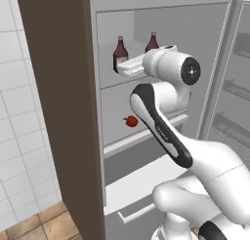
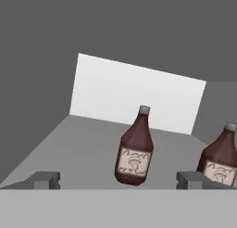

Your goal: Place the ketchup and ketchup from the counter to the top shelf of the fridge. If the existing items in the fridge are on the top shelf, move them to other shelves.

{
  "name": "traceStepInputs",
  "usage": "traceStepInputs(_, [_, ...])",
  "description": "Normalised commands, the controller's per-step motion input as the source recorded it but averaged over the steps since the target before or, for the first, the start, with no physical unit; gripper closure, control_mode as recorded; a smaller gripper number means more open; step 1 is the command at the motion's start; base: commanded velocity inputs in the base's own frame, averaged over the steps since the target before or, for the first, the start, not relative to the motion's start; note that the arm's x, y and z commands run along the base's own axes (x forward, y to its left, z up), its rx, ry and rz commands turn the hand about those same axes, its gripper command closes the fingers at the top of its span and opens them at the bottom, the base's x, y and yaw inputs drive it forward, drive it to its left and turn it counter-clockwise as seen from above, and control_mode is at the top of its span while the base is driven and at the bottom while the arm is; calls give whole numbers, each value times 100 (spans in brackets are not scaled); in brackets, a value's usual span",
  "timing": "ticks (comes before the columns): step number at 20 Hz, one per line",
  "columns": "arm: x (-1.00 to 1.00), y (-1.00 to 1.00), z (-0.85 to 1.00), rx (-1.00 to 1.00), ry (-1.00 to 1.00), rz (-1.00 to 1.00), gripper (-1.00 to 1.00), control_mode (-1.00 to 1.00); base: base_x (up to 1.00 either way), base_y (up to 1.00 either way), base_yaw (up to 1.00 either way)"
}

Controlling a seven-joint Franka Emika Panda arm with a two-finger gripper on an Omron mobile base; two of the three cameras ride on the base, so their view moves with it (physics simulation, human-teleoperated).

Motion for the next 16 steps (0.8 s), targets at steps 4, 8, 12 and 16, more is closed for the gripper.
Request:
traceStepInputs(4, [-100, -44, 20, 3, -11, -13, -100, -100, 0, 0, 0])
traceStepInputs(8, [-100, -56, 9, 3, -4, -16, -100, -100, 0, 0, 0])
traceStepInputs(12, [-100, -58, 0, 1, 0, -16, -100, -100, 0, 0, 0])
traceStepInputs(16, [-100, -61, 0, 0, 0, -12, -100, -100, 0, 0, 0])
